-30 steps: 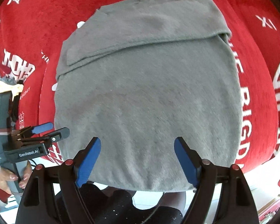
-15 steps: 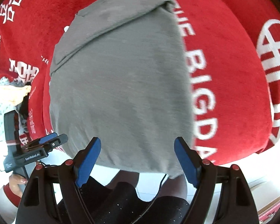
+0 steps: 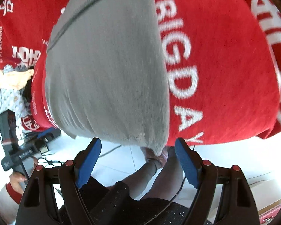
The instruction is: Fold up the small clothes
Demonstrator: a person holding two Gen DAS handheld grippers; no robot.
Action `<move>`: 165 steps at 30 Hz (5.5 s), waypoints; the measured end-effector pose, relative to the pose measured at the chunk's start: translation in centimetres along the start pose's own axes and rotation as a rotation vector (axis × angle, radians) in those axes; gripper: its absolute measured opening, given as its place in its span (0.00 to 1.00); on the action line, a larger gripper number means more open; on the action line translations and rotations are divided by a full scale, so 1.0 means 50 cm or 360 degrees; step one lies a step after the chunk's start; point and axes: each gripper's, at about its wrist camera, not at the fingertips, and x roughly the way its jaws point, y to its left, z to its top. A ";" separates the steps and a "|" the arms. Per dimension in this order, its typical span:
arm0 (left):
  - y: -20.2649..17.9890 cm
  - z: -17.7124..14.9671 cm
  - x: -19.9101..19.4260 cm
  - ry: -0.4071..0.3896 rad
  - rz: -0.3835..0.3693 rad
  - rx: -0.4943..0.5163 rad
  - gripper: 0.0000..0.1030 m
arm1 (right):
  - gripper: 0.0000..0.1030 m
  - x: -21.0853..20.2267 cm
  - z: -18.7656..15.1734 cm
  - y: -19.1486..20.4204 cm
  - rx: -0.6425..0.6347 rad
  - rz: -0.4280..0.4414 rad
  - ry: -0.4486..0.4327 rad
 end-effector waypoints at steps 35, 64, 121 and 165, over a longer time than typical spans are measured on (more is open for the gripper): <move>0.142 -0.004 0.087 -0.0034 -0.0285 0.0134 0.50 | 0.10 0.176 -0.038 -0.053 0.0155 0.0416 0.0146; 0.140 0.263 -0.160 -0.0488 -0.0862 -0.0068 0.11 | 0.07 -0.175 0.148 0.083 0.0059 0.1033 -0.0493; 0.096 0.834 -0.016 -0.0499 0.0437 -0.0401 0.79 | 0.68 -0.198 0.541 -0.014 -0.0026 0.0239 -0.0329; 0.222 0.504 -0.022 -0.0055 -0.0349 0.0215 0.07 | 0.08 -0.136 0.279 -0.034 0.0689 0.0407 -0.0596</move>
